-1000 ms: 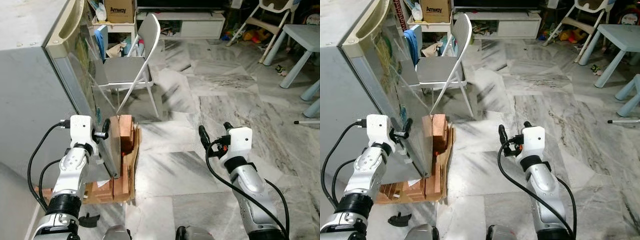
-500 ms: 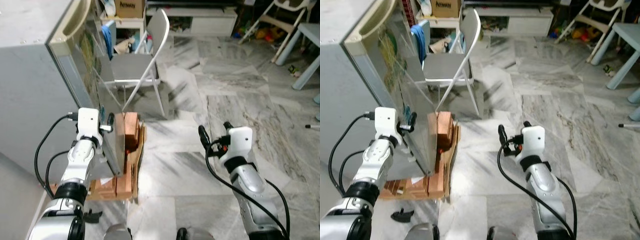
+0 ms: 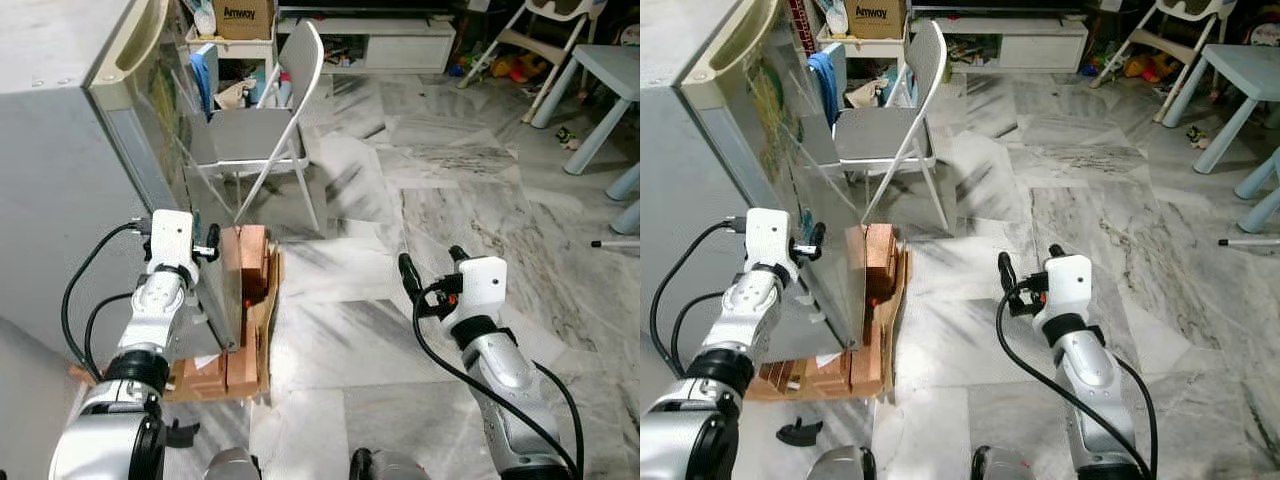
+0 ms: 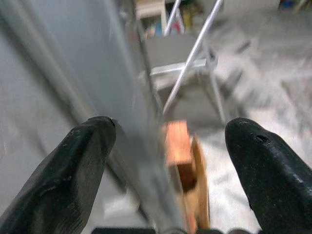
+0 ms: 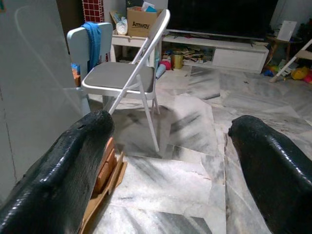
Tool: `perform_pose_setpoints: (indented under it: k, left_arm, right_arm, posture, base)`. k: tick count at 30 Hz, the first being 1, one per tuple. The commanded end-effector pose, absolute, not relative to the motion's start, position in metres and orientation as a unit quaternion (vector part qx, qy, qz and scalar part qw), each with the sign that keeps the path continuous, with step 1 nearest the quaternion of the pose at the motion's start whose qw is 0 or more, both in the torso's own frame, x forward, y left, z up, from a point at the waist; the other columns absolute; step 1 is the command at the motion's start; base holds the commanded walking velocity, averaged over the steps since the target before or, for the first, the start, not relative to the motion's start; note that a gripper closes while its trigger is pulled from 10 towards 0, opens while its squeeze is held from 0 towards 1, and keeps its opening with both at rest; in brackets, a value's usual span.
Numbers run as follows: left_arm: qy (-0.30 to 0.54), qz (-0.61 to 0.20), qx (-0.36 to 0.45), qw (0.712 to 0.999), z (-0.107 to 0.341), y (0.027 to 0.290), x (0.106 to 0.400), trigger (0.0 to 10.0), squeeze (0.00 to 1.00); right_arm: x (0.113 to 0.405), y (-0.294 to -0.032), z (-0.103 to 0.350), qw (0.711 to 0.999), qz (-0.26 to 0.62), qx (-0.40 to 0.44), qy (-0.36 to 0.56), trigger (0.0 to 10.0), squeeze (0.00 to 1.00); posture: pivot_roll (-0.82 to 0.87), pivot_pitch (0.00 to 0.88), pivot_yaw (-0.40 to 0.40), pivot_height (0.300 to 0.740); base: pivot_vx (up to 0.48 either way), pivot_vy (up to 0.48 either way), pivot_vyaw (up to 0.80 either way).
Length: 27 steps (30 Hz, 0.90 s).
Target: Restocking fridge
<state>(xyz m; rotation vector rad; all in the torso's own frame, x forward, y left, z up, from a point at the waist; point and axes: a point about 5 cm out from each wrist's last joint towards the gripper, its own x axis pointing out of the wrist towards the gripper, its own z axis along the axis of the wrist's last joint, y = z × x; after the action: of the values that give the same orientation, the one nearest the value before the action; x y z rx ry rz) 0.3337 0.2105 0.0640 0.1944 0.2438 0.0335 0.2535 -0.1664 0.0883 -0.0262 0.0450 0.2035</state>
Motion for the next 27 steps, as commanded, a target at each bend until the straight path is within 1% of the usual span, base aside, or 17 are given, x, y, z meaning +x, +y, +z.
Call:
perform_pose_setpoints:
  k: [1,4,6,11,18,23,24,25,26,27]
  left_arm:
    - [0.126,0.017,0.108,0.986,0.066,0.213,0.336,10.0,0.00]
    - [0.139,0.035,0.123,0.982,0.066,0.219,0.337,10.0,0.00]
    - [0.129,0.034,0.109,0.985,0.069,0.218,0.339,10.0,0.00]
    - [0.113,0.029,0.109,0.987,0.075,0.214,0.343,10.0,0.00]
    - [0.078,0.014,0.087,0.993,0.093,0.201,0.357,10.0,0.00]
    - [0.041,-0.025,0.086,0.995,0.109,0.185,0.367,10.0,0.00]
    - [0.035,-0.028,0.092,0.995,0.112,0.183,0.368,10.0,0.00]
    - [0.027,-0.041,0.106,0.993,0.119,0.176,0.373,10.0,0.00]
    - [0.027,-0.041,0.106,0.993,0.119,0.176,0.373,10.0,0.00]
    - [0.023,-0.049,0.110,0.992,0.123,0.172,0.376,10.0,0.00]
  right_arm:
    - [0.254,-0.166,0.091,0.994,0.102,-0.016,0.021,10.0,0.00]
    - [0.254,-0.166,0.090,0.994,0.104,-0.016,0.022,10.0,0.00]
    - [0.255,-0.166,0.090,0.994,0.104,-0.016,0.023,10.0,0.00]
    - [0.255,-0.165,0.089,0.994,0.104,-0.017,0.022,10.0,0.00]
    - [0.257,-0.165,0.089,0.994,0.104,-0.019,0.021,10.0,0.00]
    - [0.258,-0.165,0.088,0.994,0.104,-0.019,0.025,10.0,0.00]
    - [0.258,-0.165,0.086,0.994,0.107,-0.019,0.032,10.0,0.00]
    - [0.255,-0.166,0.079,0.990,0.119,-0.021,0.067,10.0,0.00]
    - [0.255,-0.166,0.079,0.990,0.119,-0.021,0.067,10.0,0.00]
    - [0.253,-0.166,0.075,0.988,0.126,-0.023,0.088,10.0,0.00]
  posture:
    - [-0.01,0.023,0.001,0.740]
    - [-0.01,0.022,0.002,0.740]
    - [-0.01,0.021,0.002,0.740]
    - [-0.01,0.020,0.003,0.740]
    - [-0.01,0.016,0.001,0.740]
    - [0.00,0.010,0.001,0.740]
    - [0.00,0.007,0.000,0.740]
    - [0.01,0.001,0.000,0.740]
    - [0.01,0.001,0.000,0.740]
    - [0.01,0.001,0.000,0.740]
  base:
    - [0.000,0.000,0.00]
    - [0.000,0.000,0.00]
    - [0.000,0.000,0.00]
    - [0.000,0.000,0.00]
    - [0.000,0.000,0.00]
    - [0.000,0.000,0.00]
    - [0.000,0.000,0.00]
    - [0.000,0.000,0.00]
    - [0.000,0.000,0.00]
    - [0.000,0.000,0.00]
